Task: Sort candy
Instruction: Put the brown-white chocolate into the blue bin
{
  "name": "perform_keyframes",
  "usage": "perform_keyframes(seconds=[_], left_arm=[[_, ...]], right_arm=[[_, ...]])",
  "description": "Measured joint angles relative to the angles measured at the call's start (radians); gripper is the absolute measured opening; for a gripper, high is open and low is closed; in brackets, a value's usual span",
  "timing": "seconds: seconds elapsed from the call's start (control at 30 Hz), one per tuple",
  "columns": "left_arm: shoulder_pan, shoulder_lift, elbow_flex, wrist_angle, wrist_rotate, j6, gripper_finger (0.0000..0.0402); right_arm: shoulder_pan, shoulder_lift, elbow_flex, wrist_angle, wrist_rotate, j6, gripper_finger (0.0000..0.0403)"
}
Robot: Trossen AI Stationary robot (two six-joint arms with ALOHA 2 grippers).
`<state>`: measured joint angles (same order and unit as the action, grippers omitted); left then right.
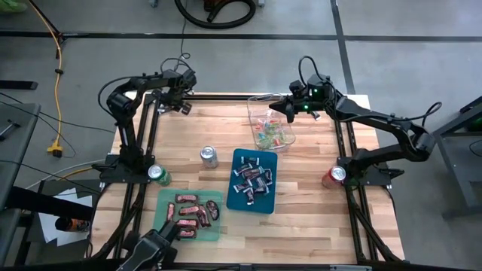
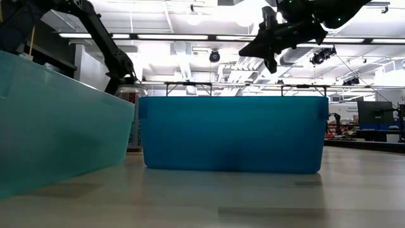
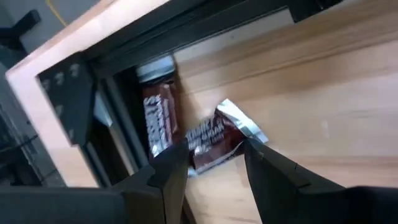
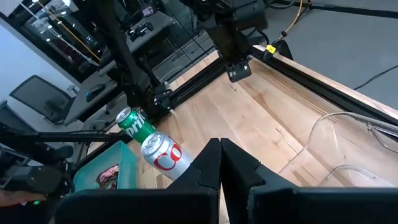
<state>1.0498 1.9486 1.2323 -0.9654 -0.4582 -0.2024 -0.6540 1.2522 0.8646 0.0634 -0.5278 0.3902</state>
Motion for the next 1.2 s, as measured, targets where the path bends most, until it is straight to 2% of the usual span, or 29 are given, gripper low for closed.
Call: perform_keyframes(seconds=[0.27, 0.47, 0.57, 0.63, 0.7, 0.73, 1.07, 1.2], left_arm=[[0.001, 0.044, 0.004, -0.011, 0.021, 0.112, 0.0136], [0.004, 0.067, 0.005, -0.017, 0.08, 0.24, 0.0133], [0.002, 0.069, 0.018, -0.057, 0.095, 0.28, 0.0107], [0.002, 0.072, 0.039, -0.1, 0.095, 0.291, 0.0067], [0.002, 0.077, 0.072, -0.15, 0.109, 0.285, 0.0023], [0.004, 0.072, 0.093, -0.156, 0.119, 0.271, 0.0013], [0.006, -0.025, 0.325, -0.296, 0.14, 0.201, 0.0001], [0.001, -0.099, 0.345, -0.273, 0.274, 0.12, 0.0001]], right_arm=[[0.0, 0.0, 0.0, 0.002, 0.0, -0.006, 0.0], [0.0, 0.0, 0.0, 0.006, 0.001, -0.005, 0.0], [0.0, 0.0, 0.0, 0.007, 0.001, -0.01, 0.0], [0.0, 0.0, 0.0, 0.008, 0.001, -0.028, 0.0], [0.0, 0.0, 0.0, 0.016, 0.002, -0.033, 0.0], [0.0, 0.0, 0.0, 0.019, 0.002, -0.032, 0.0], [0.0, -0.001, 0.0, 0.022, 0.001, -0.032, 0.0], [0.0, -0.001, 0.0, 0.023, -0.001, -0.029, 0.0]])
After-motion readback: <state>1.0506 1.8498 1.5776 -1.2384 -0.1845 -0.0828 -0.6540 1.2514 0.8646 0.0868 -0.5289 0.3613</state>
